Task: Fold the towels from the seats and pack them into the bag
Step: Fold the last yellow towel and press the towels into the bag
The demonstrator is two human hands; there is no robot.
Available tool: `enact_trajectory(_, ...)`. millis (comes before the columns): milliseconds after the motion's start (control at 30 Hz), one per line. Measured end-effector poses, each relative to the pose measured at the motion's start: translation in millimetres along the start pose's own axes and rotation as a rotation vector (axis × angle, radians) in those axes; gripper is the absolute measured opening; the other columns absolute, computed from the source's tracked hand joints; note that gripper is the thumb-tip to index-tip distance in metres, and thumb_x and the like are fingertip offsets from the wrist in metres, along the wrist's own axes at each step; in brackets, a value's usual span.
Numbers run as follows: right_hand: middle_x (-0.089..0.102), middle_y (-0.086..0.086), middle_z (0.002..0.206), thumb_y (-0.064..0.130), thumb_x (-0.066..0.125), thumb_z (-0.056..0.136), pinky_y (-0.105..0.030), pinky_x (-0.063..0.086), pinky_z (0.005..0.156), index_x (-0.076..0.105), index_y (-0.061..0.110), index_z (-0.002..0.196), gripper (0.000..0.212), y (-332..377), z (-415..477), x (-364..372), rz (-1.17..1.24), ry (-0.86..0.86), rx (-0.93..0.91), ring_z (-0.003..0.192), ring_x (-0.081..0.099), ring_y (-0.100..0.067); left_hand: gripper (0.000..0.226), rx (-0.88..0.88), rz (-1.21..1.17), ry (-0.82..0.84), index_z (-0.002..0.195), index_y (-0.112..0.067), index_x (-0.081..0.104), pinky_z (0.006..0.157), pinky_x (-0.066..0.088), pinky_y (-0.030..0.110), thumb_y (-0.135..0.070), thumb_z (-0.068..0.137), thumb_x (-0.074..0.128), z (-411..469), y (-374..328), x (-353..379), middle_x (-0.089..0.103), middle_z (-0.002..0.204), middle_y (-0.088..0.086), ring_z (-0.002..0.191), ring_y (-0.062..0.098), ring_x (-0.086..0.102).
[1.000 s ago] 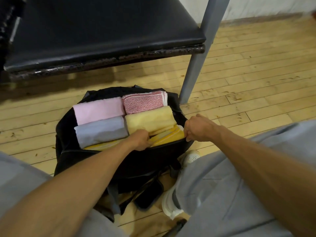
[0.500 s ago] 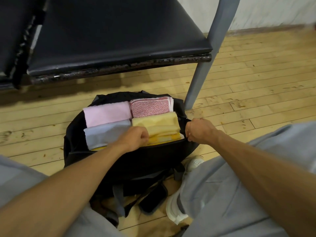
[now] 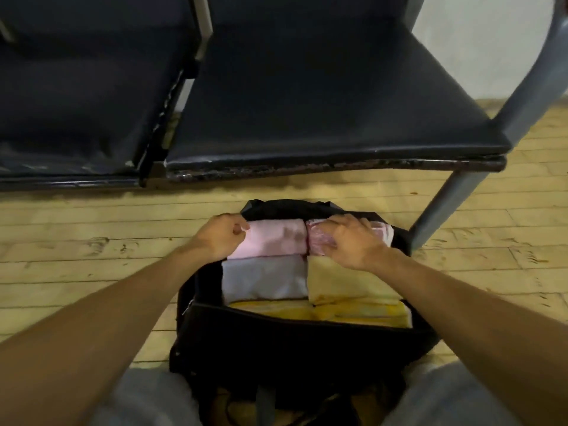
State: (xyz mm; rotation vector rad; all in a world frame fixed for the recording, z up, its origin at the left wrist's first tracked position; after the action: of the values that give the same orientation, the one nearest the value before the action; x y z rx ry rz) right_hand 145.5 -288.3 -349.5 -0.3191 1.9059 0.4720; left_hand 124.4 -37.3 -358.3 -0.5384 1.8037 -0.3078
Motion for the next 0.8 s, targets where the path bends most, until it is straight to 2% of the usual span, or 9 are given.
enact_trajectory(100, 0.018, 0.004, 0.161, 0.053, 0.044, 0.097, -0.054, 0.008, 0.119, 0.028, 0.039, 0.15, 0.058, 24, 28, 12, 0.018, 0.042, -0.084, 0.147, 0.011, -0.025, 0.03, -0.047, -0.003, -0.057, 0.122, -0.015, 0.06, 0.093, 0.046, 0.03, -0.009, 0.094, 0.052, 11, 37, 2, 0.058, 0.119, 0.007, 0.106, 0.023, 0.058)
enact_trajectory(167, 0.005, 0.009, 0.164, 0.057, 0.042, 0.096, -0.058, -0.006, 0.118, 0.016, 0.045, 0.152, 0.063, 40, 45, 25, 0.016, 0.087, -0.126, 0.15, -0.003, -0.024, 0.033, -0.082, -0.028, -0.054, 0.125, -0.014, 0.059, 0.096, 0.042, 0.025, -0.008, 0.092, 0.055, 15, 56, 9, 0.053, 0.122, 0.008, 0.111, 0.022, 0.055)
enact_trajectory(267, -0.007, 0.013, 0.163, 0.064, 0.04, 0.094, -0.059, -0.013, 0.116, 0.007, 0.047, 0.152, 0.07, 67, 65, 43, 0.003, 0.126, -0.254, 0.15, -0.014, -0.02, 0.036, -0.045, -0.052, -0.089, 0.12, -0.013, 0.062, 0.091, 0.036, 0.014, -0.004, 0.086, 0.063, 20, 73, 15, 0.051, 0.114, 0.005, 0.107, 0.019, 0.052)
enact_trajectory(333, -0.013, 0.014, 0.163, 0.064, 0.042, 0.094, -0.053, -0.012, 0.117, 0.004, 0.044, 0.153, 0.073, 81, 73, 57, 0.038, 0.155, -0.335, 0.149, -0.016, -0.017, 0.034, 0.013, -0.038, -0.131, 0.114, -0.013, 0.064, 0.086, 0.037, 0.014, 0.0, 0.083, 0.064, 22, 82, 15, 0.05, 0.106, 0.001, 0.096, 0.014, 0.05)
enact_trajectory(433, -0.013, 0.012, 0.163, 0.068, 0.041, 0.09, -0.045, 0.0, 0.119, 0.004, 0.042, 0.154, 0.078, 86, 78, 84, 0.057, 0.172, -0.345, 0.151, -0.007, -0.018, 0.029, 0.056, 0.021, -0.184, 0.11, -0.012, 0.065, 0.077, 0.037, 0.013, 0.002, 0.084, 0.063, 26, 96, 11, 0.05, 0.102, -0.001, 0.086, 0.011, 0.049)
enact_trajectory(533, -0.009, 0.011, 0.164, 0.081, 0.011, 0.071, -0.044, 0.002, 0.119, -0.004, 0.044, 0.153, 0.091, 84, 80, 104, 0.002, 0.138, -0.304, 0.151, -0.004, -0.018, 0.022, 0.113, 0.112, -0.33, 0.091, -0.007, 0.071, 0.075, 0.041, 0.018, 0.009, 0.076, 0.069, 30, 104, 4, 0.053, 0.095, 0.005, 0.083, 0.017, 0.052)
enact_trajectory(600, -0.005, 0.01, 0.164, 0.08, 0.004, 0.066, -0.043, 0.002, 0.119, -0.004, 0.044, 0.153, 0.094, 85, 82, 108, 0.013, 0.121, -0.279, 0.151, -0.002, -0.018, 0.017, 0.153, 0.23, -0.306, 0.083, -0.005, 0.073, 0.071, 0.047, 0.025, 0.009, 0.074, 0.07, 32, 103, 9, 0.056, 0.09, 0.01, 0.082, 0.025, 0.057)
enact_trajectory(700, -0.001, 0.009, 0.164, 0.08, 0.008, 0.062, -0.043, 0.003, 0.119, 0.003, 0.044, 0.153, 0.098, 87, 87, 105, 0.039, 0.128, -0.267, 0.151, 0.002, -0.019, 0.008, 0.269, 0.478, -0.241, 0.078, -0.005, 0.068, 0.062, 0.053, 0.038, -0.001, 0.072, 0.072, 27, 92, 27, 0.055, 0.088, 0.012, 0.077, 0.03, 0.057)
enact_trajectory(800, -0.006, 0.009, 0.164, 0.079, 0.02, 0.07, -0.045, -0.001, 0.12, 0.002, 0.042, 0.154, 0.093, 89, 90, 105, 0.067, 0.192, -0.247, 0.151, -0.003, -0.02, 0.03, 0.244, 0.666, -0.167, 0.081, -0.008, 0.063, 0.063, 0.05, 0.035, -0.03, 0.065, 0.077, 24, 93, 39, 0.056, 0.09, 0.011, 0.075, 0.026, 0.054)
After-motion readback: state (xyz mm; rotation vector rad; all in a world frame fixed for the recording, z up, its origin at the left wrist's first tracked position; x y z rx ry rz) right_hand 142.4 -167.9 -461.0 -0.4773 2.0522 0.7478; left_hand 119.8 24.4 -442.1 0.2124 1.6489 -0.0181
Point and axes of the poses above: each hand's wrist, its own z-axis towards the middle knuckle, its own x-axis out of the palm, y = z × x, the point moved 5 cm from there along z, towards the middle knuckle
